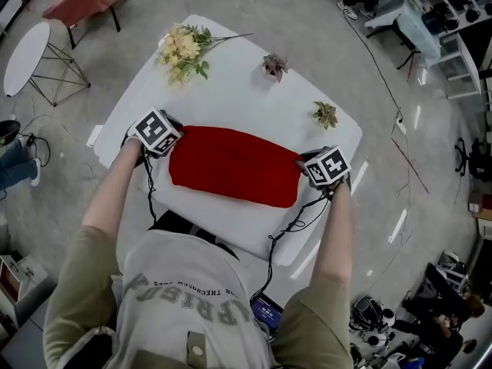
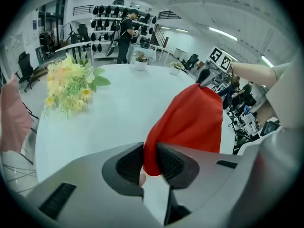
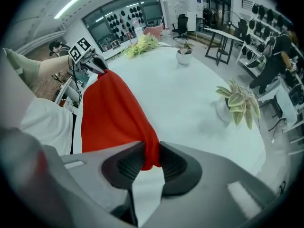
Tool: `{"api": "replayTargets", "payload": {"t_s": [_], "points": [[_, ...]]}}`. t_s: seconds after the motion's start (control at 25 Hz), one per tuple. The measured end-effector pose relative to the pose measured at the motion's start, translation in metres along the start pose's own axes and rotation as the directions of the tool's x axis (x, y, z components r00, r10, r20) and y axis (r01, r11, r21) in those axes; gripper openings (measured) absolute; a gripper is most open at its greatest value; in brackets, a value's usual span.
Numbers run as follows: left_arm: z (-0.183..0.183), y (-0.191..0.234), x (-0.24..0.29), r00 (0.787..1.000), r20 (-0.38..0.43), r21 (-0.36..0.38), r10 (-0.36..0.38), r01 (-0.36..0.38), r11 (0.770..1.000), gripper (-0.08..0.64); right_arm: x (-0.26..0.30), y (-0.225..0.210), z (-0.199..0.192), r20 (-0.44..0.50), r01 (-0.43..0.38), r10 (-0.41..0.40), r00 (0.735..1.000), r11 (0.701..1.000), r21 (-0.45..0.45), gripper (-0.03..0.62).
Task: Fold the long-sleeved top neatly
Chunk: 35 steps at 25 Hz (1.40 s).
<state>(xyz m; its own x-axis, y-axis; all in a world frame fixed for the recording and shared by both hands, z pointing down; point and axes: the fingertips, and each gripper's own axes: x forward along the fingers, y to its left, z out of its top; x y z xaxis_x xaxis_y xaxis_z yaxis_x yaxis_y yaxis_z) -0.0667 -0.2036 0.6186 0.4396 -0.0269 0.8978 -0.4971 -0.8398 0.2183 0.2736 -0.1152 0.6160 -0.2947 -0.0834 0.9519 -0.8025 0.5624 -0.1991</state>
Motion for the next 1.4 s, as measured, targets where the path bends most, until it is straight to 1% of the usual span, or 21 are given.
{"api": "replayTargets", "payload": {"t_s": [0.16, 0.32, 0.4, 0.48, 0.56, 0.6, 0.68, 0.72, 0.76, 0.8, 0.84, 0.88, 0.92, 0.96, 1.0, 1.04, 1.08, 1.12, 1.24, 1.32, 1.4], "points": [[0.002, 0.008, 0.009, 0.999, -0.003, -0.065, 0.035, -0.035, 0.997, 0.095, 0.014, -0.01, 0.004, -0.008, 0.037, -0.037, 0.999, 0.999, 0.016, 0.092], [0.002, 0.016, 0.012, 0.993, -0.003, -0.116, 0.116, -0.115, 0.987, 0.131, 0.019, -0.014, 0.01, 0.003, 0.097, -0.097, 0.995, 0.995, -0.018, 0.1], [0.001, 0.018, 0.01, 0.989, 0.011, -0.144, 0.146, -0.143, 0.979, 0.16, 0.018, -0.015, 0.01, 0.027, 0.119, -0.118, 0.993, 0.993, -0.014, 0.106], [-0.001, 0.02, 0.007, 0.989, 0.051, -0.211, 0.142, -0.128, 0.969, 0.176, 0.012, -0.018, 0.01, 0.064, 0.139, -0.139, 0.988, 0.99, 0.006, 0.133], [-0.005, 0.025, -0.004, 0.983, 0.105, -0.3, 0.148, -0.111, 0.948, 0.195, 0.002, -0.02, 0.012, 0.122, 0.155, -0.157, 0.98, 0.988, 0.022, 0.135], [-0.007, 0.03, -0.012, 0.976, 0.134, -0.339, 0.171, -0.117, 0.933, 0.204, -0.006, -0.02, 0.015, 0.161, 0.166, -0.167, 0.973, 0.986, 0.023, 0.135], [-0.012, 0.04, -0.035, 0.95, 0.195, -0.404, 0.243, -0.148, 0.903, 0.202, -0.026, -0.018, 0.021, 0.249, 0.198, -0.195, 0.949, 0.98, 0.014, 0.135], [-0.015, 0.043, -0.046, 0.936, 0.228, -0.424, 0.268, -0.152, 0.893, 0.204, -0.037, -0.015, 0.023, 0.29, 0.211, -0.203, 0.935, 0.978, 0.004, 0.135], [-0.017, 0.04, -0.056, 0.927, 0.259, -0.428, 0.272, -0.143, 0.893, 0.206, -0.047, -0.009, 0.025, 0.325, 0.213, -0.199, 0.925, 0.977, -0.009, 0.135], [-0.019, 0.032, -0.064, 0.924, 0.285, -0.409, 0.256, -0.124, 0.904, 0.214, -0.054, 0.0, 0.025, 0.35, 0.201, -0.179, 0.919, 0.979, -0.027, 0.137], [-0.02, 0.019, -0.068, 0.927, 0.3, -0.364, 0.224, -0.107, 0.925, 0.231, -0.058, 0.012, 0.022, 0.361, 0.173, -0.144, 0.922, 0.984, -0.05, 0.137], [-0.022, 0.0, -0.07, 0.936, 0.298, -0.293, 0.187, -0.096, 0.951, 0.25, -0.059, 0.027, 0.018, 0.355, 0.132, -0.097, 0.93, 0.988, -0.076, 0.227], [-0.026, -0.021, -0.068, 0.949, 0.278, -0.204, 0.149, -0.093, 0.974, 0.27, -0.057, 0.043, 0.013, 0.335, 0.092, -0.052, 0.941, 0.99, -0.105, 0.323], [-0.032, -0.043, -0.063, 0.963, 0.243, -0.106, 0.117, -0.094, 0.99, 0.287, -0.053, 0.059, 0.006, 0.307, 0.065, -0.02, 0.951, 0.988, -0.137, 0.331], [-0.039, -0.066, -0.056, 0.974, 0.203, -0.012, 0.096, -0.096, 0.995, 0.299, -0.048, 0.073, -0.002, 0.276, 0.055, -0.006, 0.961, 0.984, -0.172, 0.331], [-0.046, -0.086, -0.047, 0.982, 0.168, 0.068, 0.086, -0.098, 0.993, 0.309, -0.041, 0.084, -0.011, 0.244, 0.056, -0.005, 0.97, 0.977, -0.204, 0.331], [-0.053, -0.101, -0.038, 0.987, 0.14, 0.127, 0.084, -0.102, 0.987, 0.313, -0.033, 0.092, -0.019, 0.212, 0.061, -0.011, 0.977, 0.971, -0.231, 0.331], [-0.061, -0.113, -0.028, 0.989, 0.118, 0.163, 0.087, -0.105, 0.981, 0.316, -0.024, 0.098, -0.027, 0.179, 0.066, -0.021, 0.984, 0.965, -0.253, 0.331], [-0.083, -0.125, -0.002, 0.994, 0.049, 0.216, 0.102, -0.11, 0.97, 0.328, -0.004, 0.1, -0.05, 0.083, 0.072, -0.051, 0.995, 0.958, -0.277, 0.331], [-0.096, -0.125, 0.008, 0.994, 0.002, 0.254, 0.107, -0.104, 0.962, 0.33, 0.005, 0.096, -0.058, 0.065, 0.078, -0.063, 0.996, 0.96, -0.27, 0.331], [-0.104, -0.125, 0.012, 0.995, -0.032, 0.279, 0.1, -0.087, 0.956, 0.331, 0.014, 0.093, -0.062, 0.07, 0.088, -0.071, 0.995, 0.957, -0.275, 0.331]]}}
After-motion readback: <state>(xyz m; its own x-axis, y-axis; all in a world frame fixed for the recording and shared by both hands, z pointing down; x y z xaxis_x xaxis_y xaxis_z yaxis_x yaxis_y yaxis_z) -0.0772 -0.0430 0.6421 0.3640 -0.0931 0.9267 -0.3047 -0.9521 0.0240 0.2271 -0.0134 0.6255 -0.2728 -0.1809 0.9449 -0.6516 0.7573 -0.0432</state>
